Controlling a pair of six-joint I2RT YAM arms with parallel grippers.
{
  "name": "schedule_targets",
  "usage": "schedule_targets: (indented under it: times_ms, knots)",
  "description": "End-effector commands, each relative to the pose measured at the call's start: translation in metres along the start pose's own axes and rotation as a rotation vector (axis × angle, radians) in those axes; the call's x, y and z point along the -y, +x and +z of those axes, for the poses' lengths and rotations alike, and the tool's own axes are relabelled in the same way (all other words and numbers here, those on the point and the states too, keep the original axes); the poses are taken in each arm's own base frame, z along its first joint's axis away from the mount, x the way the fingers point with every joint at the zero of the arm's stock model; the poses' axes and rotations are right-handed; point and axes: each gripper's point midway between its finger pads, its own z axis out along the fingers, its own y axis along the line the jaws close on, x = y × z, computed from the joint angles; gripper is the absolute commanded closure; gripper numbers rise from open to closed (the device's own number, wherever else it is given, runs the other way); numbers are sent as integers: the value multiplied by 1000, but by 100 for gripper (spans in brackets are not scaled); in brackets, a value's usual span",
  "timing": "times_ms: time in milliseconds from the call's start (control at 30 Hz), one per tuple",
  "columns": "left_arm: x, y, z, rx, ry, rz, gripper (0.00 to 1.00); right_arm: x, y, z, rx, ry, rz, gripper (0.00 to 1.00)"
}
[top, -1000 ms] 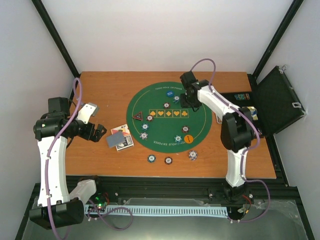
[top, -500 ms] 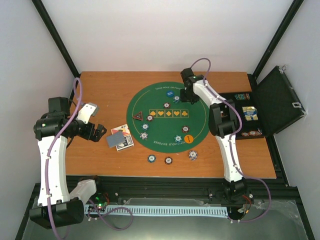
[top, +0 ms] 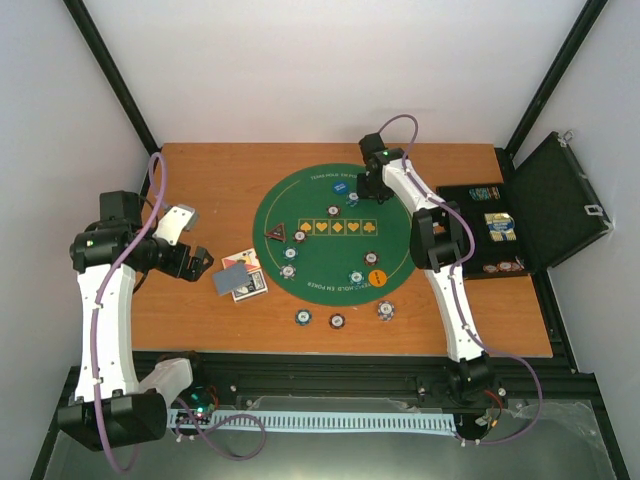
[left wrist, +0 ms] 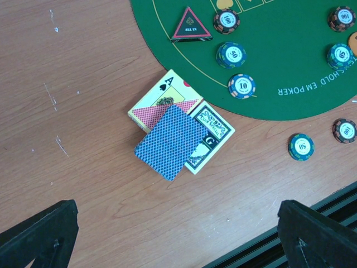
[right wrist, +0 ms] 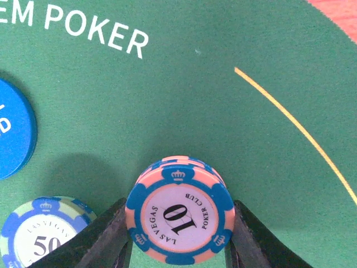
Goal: Distribute texas hold em gaming equipment
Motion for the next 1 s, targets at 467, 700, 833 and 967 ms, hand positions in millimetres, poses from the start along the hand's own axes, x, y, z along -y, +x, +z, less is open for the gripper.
schedule_targets:
  times_ms: [467, 700, 833, 967]
  knots:
    - [8, -8, -13, 31, 22, 5, 0, 11, -12, -89, 64, -2, 18, 30]
    - [8, -11, -16, 50, 17, -26, 0, 14, 56, -137, 73, -22, 14, 22]
    - [8, -12, -18, 61, 8, -38, 0, 7, 116, -160, 90, -34, -7, 17]
    - [12, -11, -20, 72, 12, -33, 0, -3, 180, -173, 82, -26, -46, 14]
